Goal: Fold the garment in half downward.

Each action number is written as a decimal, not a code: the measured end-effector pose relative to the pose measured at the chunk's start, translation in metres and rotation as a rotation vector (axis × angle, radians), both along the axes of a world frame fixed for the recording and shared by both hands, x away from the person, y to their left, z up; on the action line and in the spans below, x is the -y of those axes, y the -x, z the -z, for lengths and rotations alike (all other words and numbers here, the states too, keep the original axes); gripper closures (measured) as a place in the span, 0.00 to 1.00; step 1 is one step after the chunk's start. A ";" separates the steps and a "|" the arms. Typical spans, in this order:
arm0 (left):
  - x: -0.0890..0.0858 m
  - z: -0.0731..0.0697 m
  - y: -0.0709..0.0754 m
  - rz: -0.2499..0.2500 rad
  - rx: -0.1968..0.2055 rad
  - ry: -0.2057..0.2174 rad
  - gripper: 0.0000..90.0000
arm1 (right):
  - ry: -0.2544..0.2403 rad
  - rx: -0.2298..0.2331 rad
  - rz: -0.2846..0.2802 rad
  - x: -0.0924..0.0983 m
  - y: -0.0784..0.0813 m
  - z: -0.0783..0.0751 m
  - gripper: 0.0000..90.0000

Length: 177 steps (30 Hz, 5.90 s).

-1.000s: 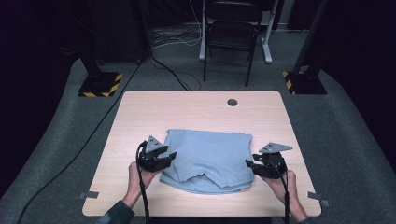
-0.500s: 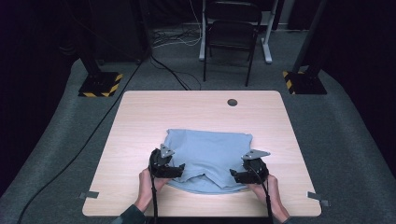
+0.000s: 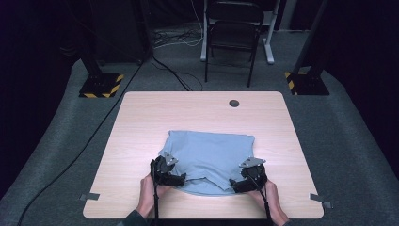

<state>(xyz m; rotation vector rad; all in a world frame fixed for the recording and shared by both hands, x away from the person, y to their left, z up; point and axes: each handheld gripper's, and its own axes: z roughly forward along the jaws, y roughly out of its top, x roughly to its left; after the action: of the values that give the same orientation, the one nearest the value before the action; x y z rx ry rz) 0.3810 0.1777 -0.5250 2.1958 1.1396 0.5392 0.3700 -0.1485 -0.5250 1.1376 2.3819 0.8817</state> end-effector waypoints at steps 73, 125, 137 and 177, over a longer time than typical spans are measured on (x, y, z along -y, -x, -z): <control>-0.001 0.008 0.018 0.144 -0.029 0.086 0.00 | -0.019 0.002 -0.181 0.013 0.001 0.005 0.00; -0.007 0.009 -0.020 0.121 0.002 0.107 0.01 | -0.029 0.016 -0.084 0.018 -0.039 0.004 0.01; -0.011 -0.014 -0.017 0.159 0.070 0.198 0.00 | -0.066 0.040 -0.089 0.028 -0.031 -0.009 0.02; -0.006 0.001 -0.087 0.178 -0.008 0.172 0.00 | -0.006 0.001 -0.032 0.028 -0.102 -0.002 0.03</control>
<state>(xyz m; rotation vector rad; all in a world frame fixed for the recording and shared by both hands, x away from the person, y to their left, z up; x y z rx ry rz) 0.4678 0.1839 -0.5255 2.1253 0.9455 0.3434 0.4719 -0.1761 -0.5233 1.1041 2.4039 0.9000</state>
